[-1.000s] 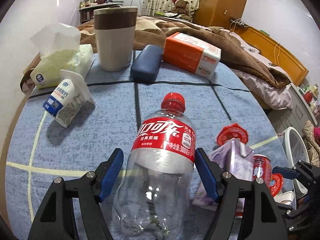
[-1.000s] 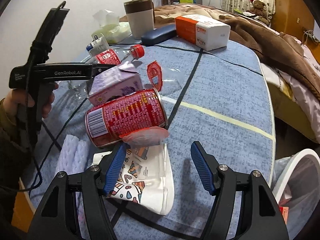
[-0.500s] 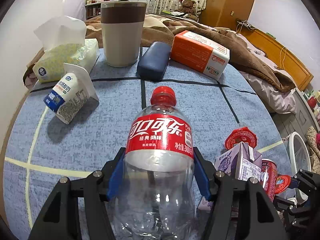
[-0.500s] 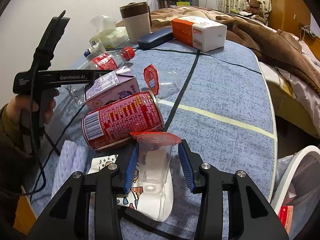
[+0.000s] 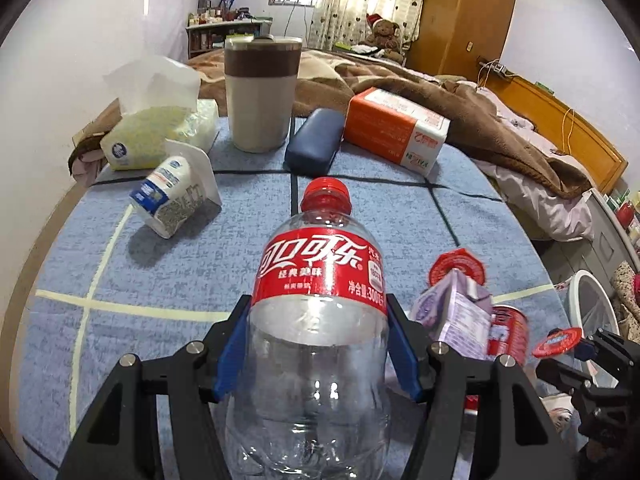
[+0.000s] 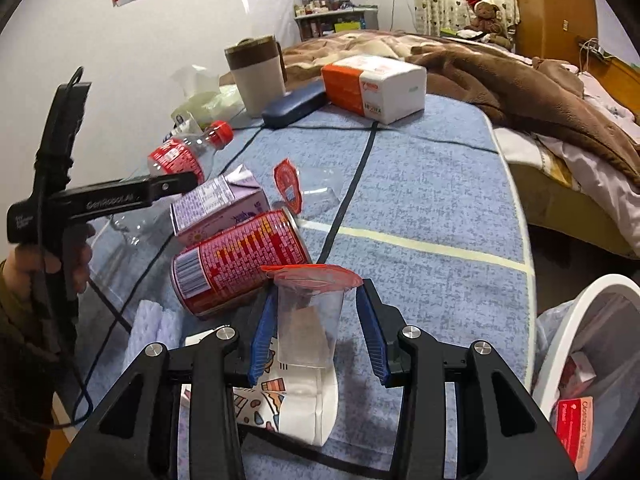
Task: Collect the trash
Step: 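Grasp the Coca-Cola bottle with the left tool while the right tool grasps the clear plastic cup, then carry the bottle and plastic cup over the white bin and open both tools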
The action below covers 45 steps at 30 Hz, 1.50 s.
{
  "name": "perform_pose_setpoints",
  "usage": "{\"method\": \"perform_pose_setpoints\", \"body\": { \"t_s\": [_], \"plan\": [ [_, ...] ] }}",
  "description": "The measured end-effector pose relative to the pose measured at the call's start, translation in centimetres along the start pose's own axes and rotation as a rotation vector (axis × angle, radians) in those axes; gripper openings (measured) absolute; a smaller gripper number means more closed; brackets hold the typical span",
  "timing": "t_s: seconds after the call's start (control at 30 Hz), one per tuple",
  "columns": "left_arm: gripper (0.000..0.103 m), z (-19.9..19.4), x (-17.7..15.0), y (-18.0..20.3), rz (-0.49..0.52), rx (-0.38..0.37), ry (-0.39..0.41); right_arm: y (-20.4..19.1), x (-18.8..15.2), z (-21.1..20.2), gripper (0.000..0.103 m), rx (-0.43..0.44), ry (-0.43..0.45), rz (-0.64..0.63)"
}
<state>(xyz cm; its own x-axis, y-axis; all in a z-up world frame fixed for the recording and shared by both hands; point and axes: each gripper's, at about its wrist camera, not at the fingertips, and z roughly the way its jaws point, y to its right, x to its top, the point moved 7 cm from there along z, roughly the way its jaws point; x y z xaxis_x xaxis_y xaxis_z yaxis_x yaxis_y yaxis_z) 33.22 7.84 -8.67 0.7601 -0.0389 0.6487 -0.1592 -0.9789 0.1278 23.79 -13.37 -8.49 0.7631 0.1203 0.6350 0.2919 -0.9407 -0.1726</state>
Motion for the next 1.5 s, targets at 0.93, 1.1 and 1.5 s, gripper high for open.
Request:
{"method": "perform_pose_setpoints", "body": {
  "t_s": [0.93,1.1,1.5],
  "plan": [
    [0.065,-10.0,-1.9,11.8,0.1,-0.147,0.164,5.4,-1.1,-9.4,0.042,-0.088,0.188,0.124],
    [0.065,-10.8,-2.2,15.0,0.138,-0.189,0.178,7.1,-1.7,-11.2,0.042,-0.12,0.214,0.15],
    [0.065,-11.1,-3.0,23.0,0.223,-0.291,0.169,11.7,-3.5,-14.4,0.042,-0.217,0.259,0.213]
  ]
}}
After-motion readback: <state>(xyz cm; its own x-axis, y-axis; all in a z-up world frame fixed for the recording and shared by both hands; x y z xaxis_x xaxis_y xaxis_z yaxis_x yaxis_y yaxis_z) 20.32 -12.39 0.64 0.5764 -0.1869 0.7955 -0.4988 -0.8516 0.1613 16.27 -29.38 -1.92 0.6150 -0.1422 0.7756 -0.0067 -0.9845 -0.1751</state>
